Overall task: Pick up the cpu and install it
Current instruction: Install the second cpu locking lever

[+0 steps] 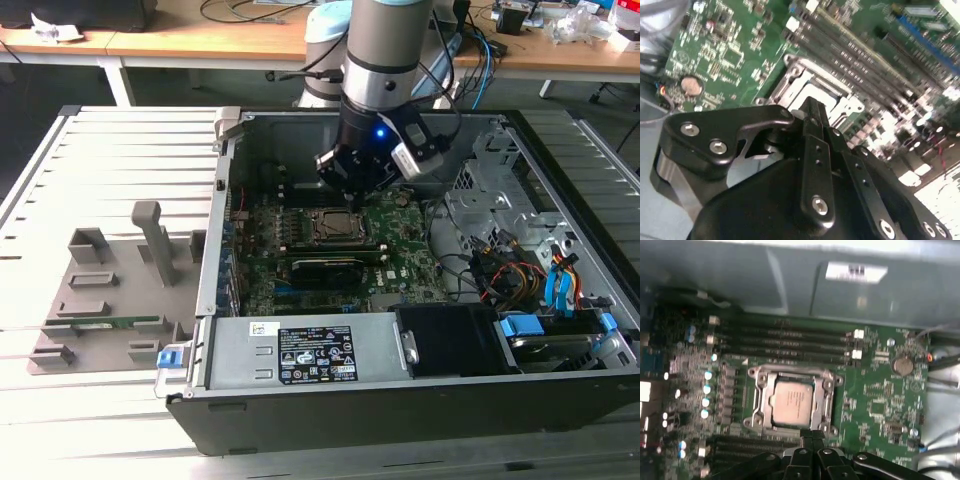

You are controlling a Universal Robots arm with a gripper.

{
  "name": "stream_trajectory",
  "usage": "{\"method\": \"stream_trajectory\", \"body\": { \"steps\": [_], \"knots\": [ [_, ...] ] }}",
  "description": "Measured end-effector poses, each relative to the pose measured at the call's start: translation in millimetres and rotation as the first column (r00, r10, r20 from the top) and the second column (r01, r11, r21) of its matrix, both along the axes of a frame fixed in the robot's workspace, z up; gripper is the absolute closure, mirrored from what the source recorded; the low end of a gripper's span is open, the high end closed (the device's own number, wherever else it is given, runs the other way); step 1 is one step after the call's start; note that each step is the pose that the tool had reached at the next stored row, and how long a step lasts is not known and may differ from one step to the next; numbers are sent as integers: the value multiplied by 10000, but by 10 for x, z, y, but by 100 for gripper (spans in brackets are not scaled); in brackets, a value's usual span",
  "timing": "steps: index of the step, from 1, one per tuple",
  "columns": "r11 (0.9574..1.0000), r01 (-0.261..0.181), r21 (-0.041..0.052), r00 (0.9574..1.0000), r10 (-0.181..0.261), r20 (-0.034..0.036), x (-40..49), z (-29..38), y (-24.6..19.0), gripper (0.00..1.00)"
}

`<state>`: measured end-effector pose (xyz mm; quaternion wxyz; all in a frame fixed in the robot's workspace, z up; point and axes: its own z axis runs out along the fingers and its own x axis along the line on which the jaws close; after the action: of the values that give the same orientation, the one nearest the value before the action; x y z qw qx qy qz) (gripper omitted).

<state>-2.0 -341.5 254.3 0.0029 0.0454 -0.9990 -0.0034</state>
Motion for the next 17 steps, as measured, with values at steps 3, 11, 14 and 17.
{"method": "stream_trajectory", "body": {
  "steps": [3,11,14,17],
  "knots": [
    [9993,0,379,10000,0,-1,-2,-6,-187,89],
    [9944,0,1061,10000,0,-1,-251,-126,-437,89],
    [9923,-1,1241,10000,1,0,-327,-169,-438,89],
    [9923,-2,1241,10000,2,-1,-353,-220,-443,89]
  ]
}}
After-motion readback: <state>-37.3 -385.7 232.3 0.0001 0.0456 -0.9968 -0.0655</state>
